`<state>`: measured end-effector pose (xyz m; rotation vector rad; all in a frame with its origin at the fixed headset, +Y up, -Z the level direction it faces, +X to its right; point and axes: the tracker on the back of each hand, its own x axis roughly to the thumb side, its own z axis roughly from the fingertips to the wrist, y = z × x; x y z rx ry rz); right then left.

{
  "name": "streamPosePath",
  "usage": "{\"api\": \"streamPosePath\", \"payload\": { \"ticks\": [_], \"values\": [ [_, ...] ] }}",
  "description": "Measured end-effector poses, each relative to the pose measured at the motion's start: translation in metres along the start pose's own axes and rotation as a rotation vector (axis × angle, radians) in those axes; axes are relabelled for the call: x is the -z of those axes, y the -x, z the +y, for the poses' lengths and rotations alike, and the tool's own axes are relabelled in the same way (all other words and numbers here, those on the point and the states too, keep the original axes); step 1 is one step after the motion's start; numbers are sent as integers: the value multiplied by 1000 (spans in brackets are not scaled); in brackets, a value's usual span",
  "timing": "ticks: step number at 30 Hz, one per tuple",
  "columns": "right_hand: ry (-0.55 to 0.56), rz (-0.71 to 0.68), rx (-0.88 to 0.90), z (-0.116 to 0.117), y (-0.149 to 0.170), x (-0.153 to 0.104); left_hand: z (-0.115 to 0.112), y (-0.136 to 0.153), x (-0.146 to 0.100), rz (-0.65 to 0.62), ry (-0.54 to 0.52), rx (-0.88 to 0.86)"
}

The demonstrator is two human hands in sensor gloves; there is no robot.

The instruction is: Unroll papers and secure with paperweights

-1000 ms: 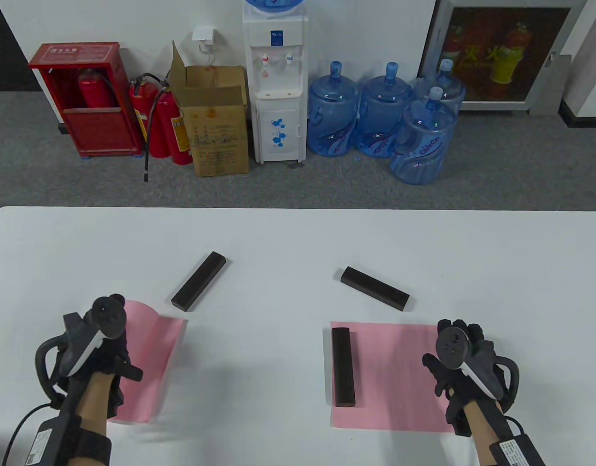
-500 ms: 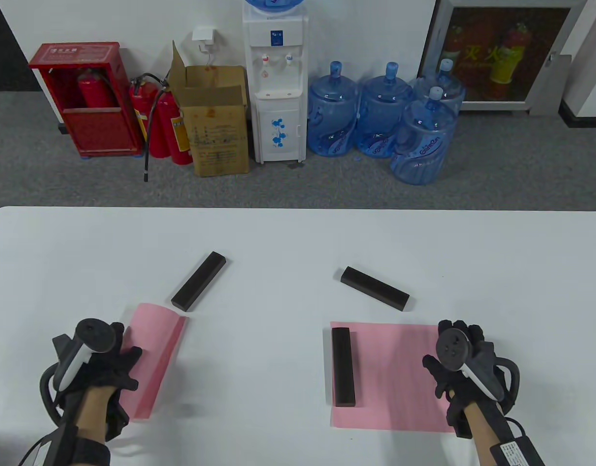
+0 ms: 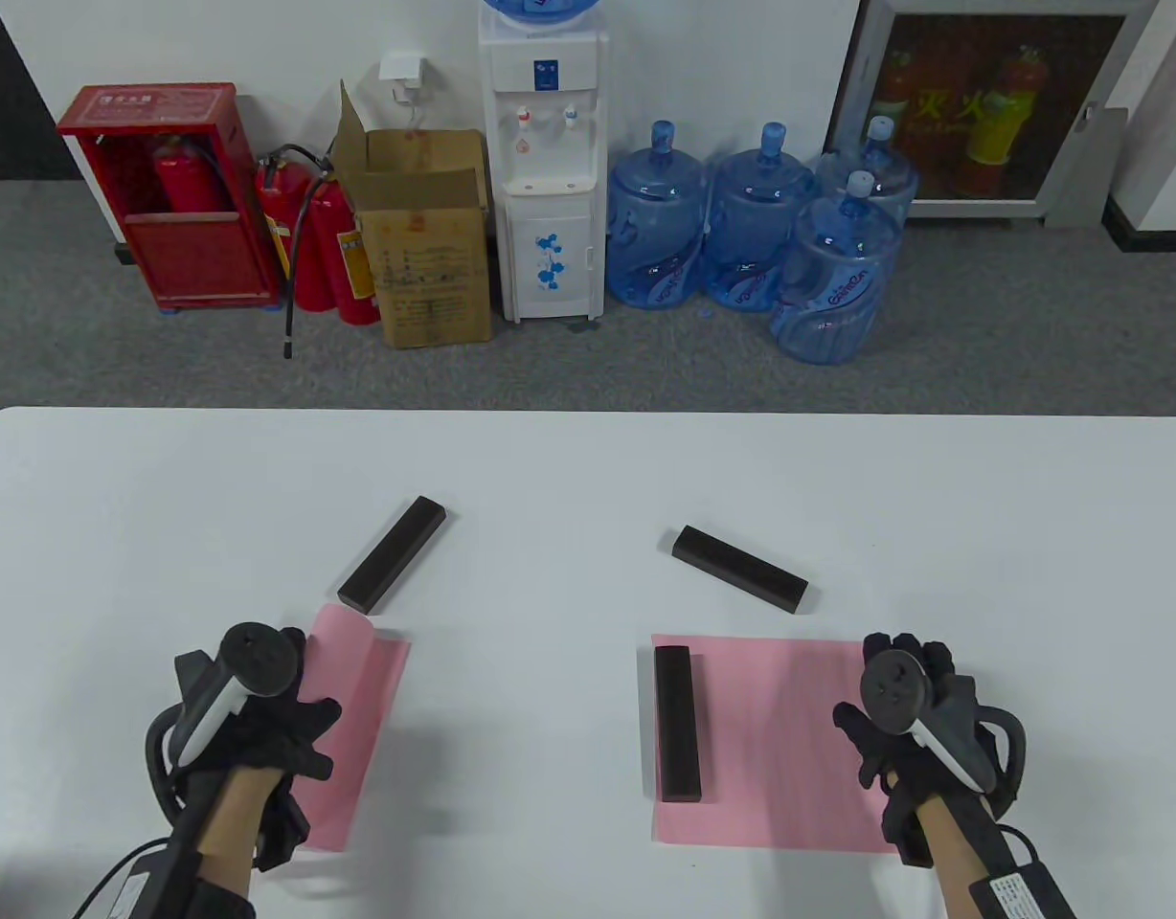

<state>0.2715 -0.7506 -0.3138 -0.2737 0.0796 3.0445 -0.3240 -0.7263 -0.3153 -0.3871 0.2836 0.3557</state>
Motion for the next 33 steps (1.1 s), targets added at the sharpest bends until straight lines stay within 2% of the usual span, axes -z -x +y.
{"api": "streamPosePath", "payload": {
  "ticks": [4,6,10,14,17,20,22,25,30,33],
  "values": [
    [2,-8,-3,1,-1,0,0,-24,-18,-120,7,-200],
    [1,-13,-8,1,-2,0,-1,-40,-26,-206,-25,-291],
    [1,-22,-14,2,-4,-1,-16,-73,-35,-284,-35,-452],
    [-13,-30,-22,8,-6,-1,-50,-98,-30,-263,53,-425],
    [-20,-54,-43,10,-12,-2,-74,-100,-20,-211,75,-387],
    [4,-101,-22,5,-23,-5,-79,-99,-17,-192,95,-381],
    [30,-147,13,-3,-37,-8,-80,-98,-16,-189,98,-372],
    [91,-244,4,-16,-76,-16,-82,-99,-15,-186,102,-361],
    [-27,-436,6,-19,-163,-33,-86,-98,-12,-190,129,-360],
    [-82,-494,28,-13,-212,-39,-86,-97,-12,-188,130,-366]
  ]
}}
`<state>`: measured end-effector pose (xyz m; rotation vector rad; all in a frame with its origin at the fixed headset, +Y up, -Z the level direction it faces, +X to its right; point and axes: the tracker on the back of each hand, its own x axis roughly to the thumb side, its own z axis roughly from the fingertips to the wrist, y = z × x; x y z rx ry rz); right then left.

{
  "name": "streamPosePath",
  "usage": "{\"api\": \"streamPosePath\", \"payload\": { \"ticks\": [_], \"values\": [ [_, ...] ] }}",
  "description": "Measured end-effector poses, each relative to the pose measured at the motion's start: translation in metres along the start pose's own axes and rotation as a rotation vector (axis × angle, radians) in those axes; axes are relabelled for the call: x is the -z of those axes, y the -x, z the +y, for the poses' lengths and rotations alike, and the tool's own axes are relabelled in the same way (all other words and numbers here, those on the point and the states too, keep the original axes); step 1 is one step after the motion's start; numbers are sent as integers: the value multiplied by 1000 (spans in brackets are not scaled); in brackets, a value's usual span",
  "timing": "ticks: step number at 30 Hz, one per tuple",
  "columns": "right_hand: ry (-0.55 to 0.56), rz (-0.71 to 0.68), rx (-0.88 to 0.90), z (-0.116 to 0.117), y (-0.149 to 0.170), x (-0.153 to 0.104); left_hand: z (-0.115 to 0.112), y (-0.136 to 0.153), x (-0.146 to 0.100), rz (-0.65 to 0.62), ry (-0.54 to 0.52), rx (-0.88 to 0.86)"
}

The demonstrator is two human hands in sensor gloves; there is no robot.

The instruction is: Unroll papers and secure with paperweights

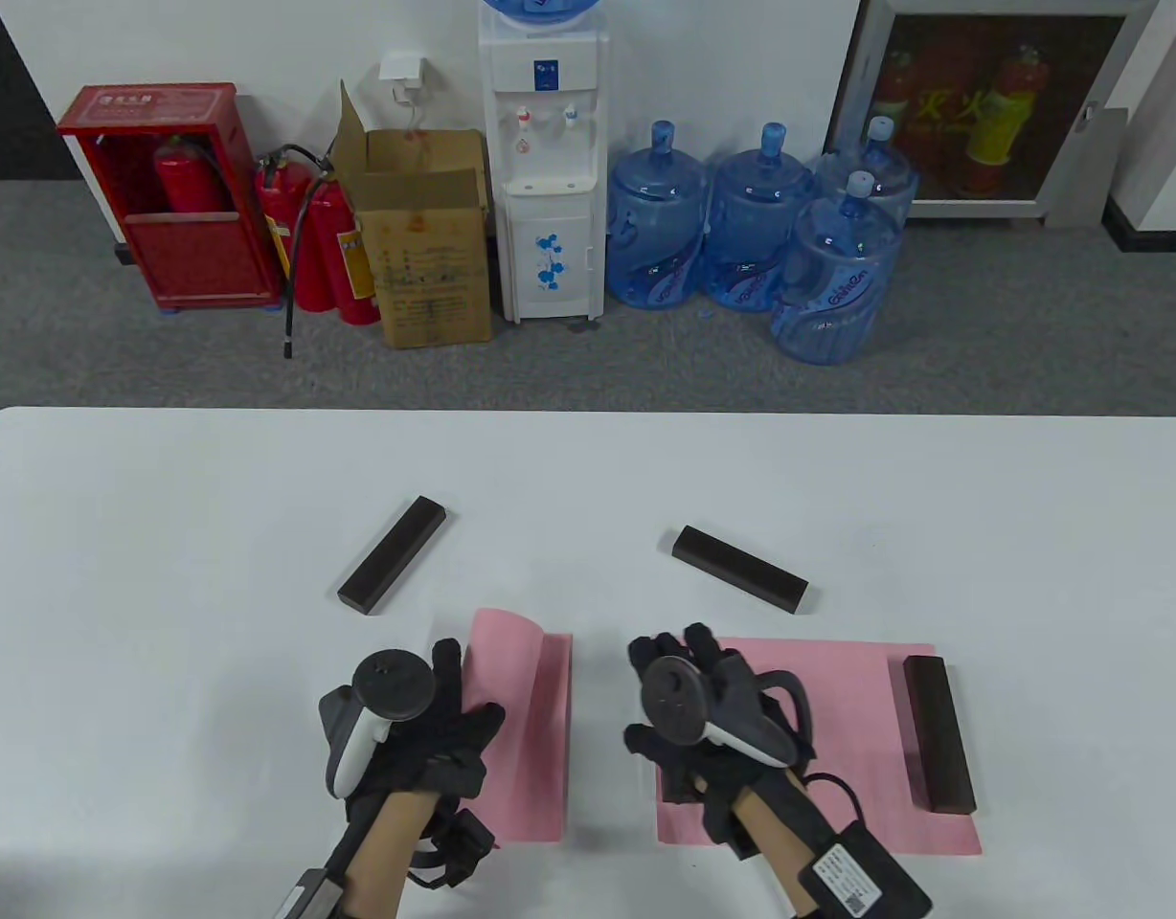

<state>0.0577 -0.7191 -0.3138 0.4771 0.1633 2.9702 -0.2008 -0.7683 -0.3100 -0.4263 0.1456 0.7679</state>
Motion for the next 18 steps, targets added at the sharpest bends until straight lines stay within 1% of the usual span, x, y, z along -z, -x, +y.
{"api": "streamPosePath", "payload": {
  "ticks": [1,3,5,6,9,12,16,18],
  "values": [
    [-38,-12,-20,6,-17,8,0,0,0,2,-1,-3],
    [-108,-23,-66,17,-38,21,-1,0,0,-1,0,2],
    [-160,-13,-81,27,-51,31,-1,2,0,1,4,-10],
    [-204,-2,-79,34,-57,36,-1,2,0,2,3,-20],
    [-254,19,-73,49,-64,43,0,4,0,3,10,-36],
    [-295,25,-76,59,-65,47,-1,4,0,4,13,-37],
    [-306,15,-132,61,-68,46,-2,4,-2,-2,11,-38],
    [-306,15,-124,61,-67,46,-3,1,-5,-19,5,-46]
  ]
}}
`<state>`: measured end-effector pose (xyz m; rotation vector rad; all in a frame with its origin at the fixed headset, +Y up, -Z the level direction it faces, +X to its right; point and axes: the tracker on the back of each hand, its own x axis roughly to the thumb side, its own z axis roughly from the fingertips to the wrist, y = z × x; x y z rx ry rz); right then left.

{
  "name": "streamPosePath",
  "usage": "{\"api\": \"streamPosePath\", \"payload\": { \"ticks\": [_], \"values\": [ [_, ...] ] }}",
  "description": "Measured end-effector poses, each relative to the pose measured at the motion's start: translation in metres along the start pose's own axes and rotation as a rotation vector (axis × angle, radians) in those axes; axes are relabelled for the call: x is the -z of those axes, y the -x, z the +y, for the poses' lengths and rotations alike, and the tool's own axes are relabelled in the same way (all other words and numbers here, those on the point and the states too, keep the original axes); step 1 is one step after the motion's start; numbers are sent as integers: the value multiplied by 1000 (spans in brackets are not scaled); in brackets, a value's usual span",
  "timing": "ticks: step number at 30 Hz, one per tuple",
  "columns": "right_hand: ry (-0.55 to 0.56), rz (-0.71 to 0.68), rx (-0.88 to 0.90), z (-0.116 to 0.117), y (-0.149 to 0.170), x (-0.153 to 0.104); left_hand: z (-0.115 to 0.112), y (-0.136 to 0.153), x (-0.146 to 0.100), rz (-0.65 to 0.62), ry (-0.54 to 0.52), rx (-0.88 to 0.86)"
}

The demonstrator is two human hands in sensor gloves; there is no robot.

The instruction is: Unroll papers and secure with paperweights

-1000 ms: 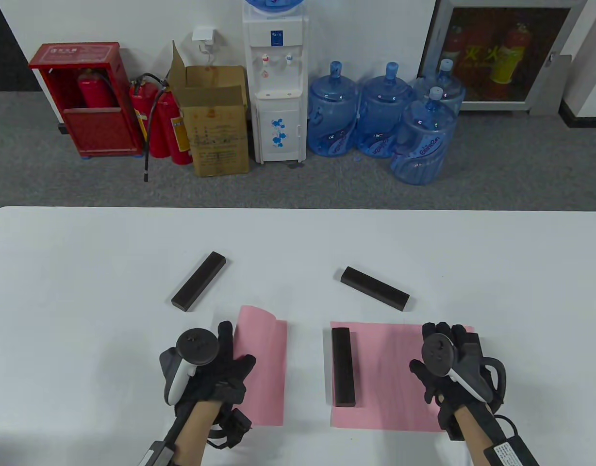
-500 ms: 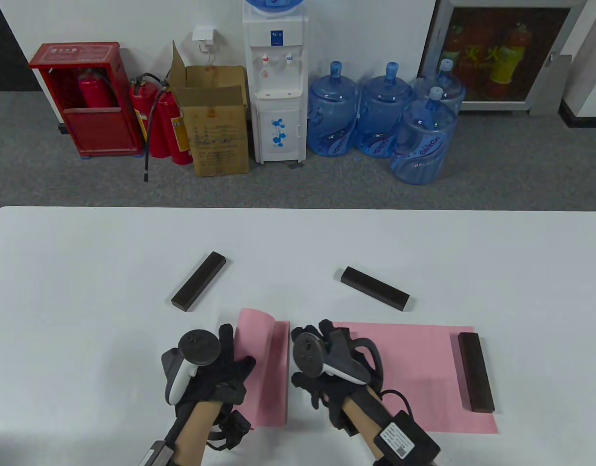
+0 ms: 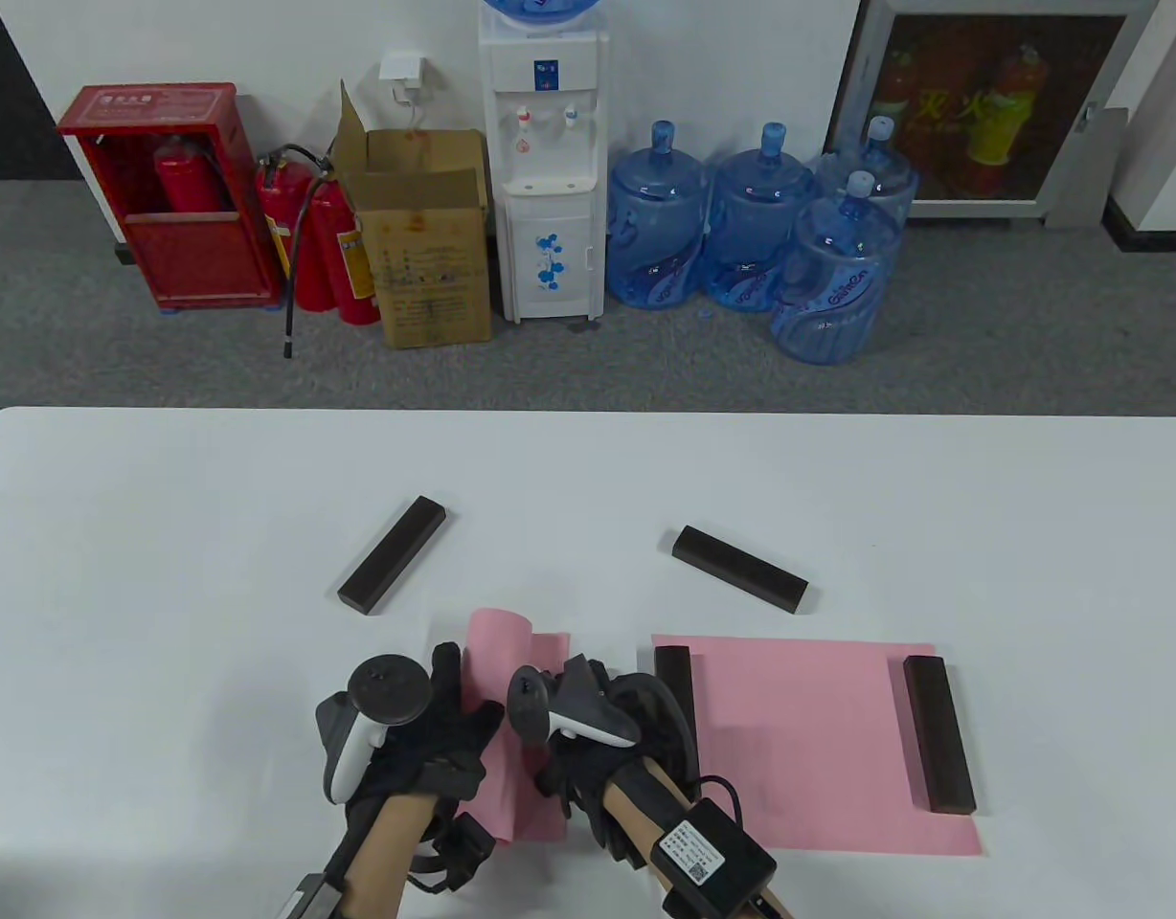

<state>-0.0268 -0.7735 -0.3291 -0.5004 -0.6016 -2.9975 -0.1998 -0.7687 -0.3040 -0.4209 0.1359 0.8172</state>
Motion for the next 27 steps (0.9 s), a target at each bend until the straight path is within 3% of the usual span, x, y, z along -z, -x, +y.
{"api": "streamPosePath", "payload": {
  "ticks": [7,11,15,27],
  "values": [
    [17,-10,14,1,3,0,1,-17,-14,-110,-78,122],
    [25,-13,19,1,4,-1,-9,-30,-18,-215,-83,341],
    [46,-25,41,2,6,-1,-20,-37,-17,-233,-71,577],
    [52,-24,33,1,6,-2,-16,-34,-11,-114,-45,966]
  ]
}}
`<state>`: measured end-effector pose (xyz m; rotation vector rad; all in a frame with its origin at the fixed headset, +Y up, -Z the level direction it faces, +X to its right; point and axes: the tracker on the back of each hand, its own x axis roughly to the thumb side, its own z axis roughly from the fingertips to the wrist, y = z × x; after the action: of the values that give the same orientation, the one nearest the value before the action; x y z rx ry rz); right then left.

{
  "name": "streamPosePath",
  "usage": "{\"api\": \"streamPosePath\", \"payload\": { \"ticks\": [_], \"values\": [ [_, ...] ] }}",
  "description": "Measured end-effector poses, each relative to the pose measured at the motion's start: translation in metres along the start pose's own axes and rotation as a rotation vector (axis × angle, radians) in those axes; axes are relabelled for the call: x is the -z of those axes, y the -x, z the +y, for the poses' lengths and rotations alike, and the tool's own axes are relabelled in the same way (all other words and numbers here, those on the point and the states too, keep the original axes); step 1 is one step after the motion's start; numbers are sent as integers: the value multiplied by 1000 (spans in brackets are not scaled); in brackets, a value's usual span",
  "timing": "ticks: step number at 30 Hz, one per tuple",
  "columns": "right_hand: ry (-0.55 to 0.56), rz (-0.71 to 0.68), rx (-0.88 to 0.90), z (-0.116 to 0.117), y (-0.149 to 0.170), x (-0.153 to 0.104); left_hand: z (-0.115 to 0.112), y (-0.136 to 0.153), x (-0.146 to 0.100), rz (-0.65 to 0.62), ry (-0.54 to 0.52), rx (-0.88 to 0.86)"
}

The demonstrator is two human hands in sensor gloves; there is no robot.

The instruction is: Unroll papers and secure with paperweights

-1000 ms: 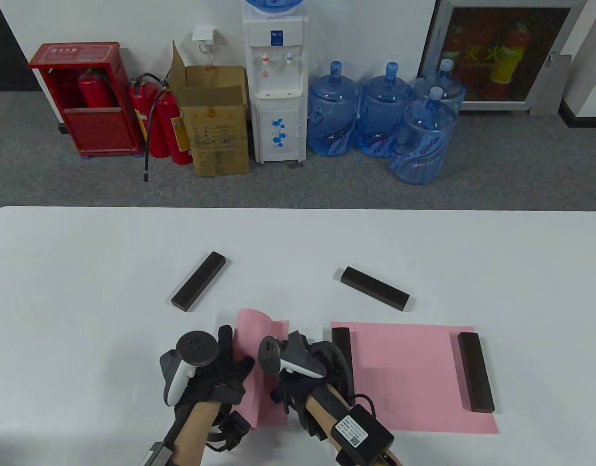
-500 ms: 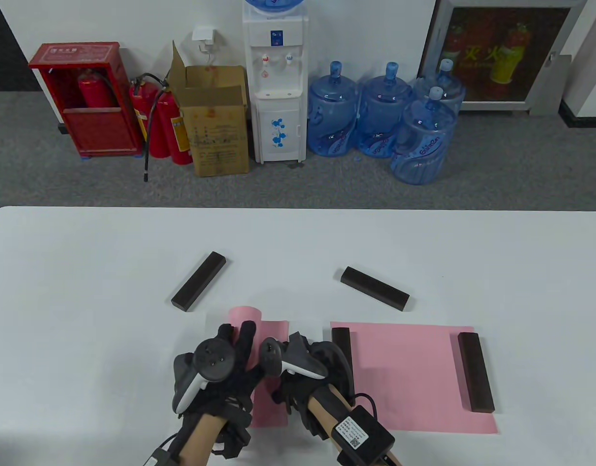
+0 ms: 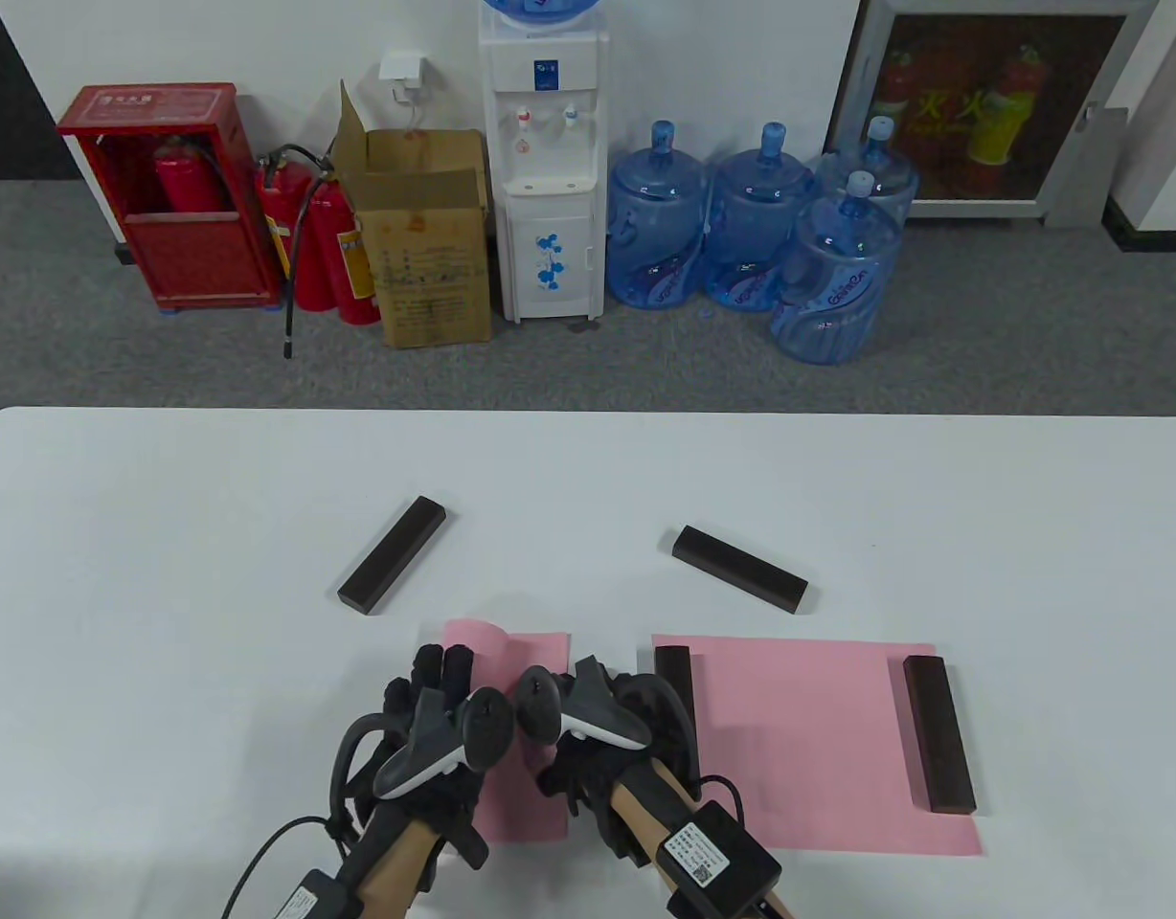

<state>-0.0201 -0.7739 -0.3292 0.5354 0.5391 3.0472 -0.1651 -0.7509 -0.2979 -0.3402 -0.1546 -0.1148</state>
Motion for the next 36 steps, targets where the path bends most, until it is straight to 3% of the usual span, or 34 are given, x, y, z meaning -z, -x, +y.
{"api": "streamPosePath", "payload": {
  "ticks": [3,13,20,27,36],
  "values": [
    [0,0,-4,0,0,-1,1,10,3,57,59,63],
    [-4,4,-17,-1,-1,-1,4,71,5,153,53,45],
    [-3,7,-25,-2,-2,-1,3,84,5,178,4,32],
    [-3,7,-25,-2,-2,-1,-4,90,7,201,55,93],
    [-6,6,-33,-2,-3,-1,-16,141,3,277,72,18]
  ]
}}
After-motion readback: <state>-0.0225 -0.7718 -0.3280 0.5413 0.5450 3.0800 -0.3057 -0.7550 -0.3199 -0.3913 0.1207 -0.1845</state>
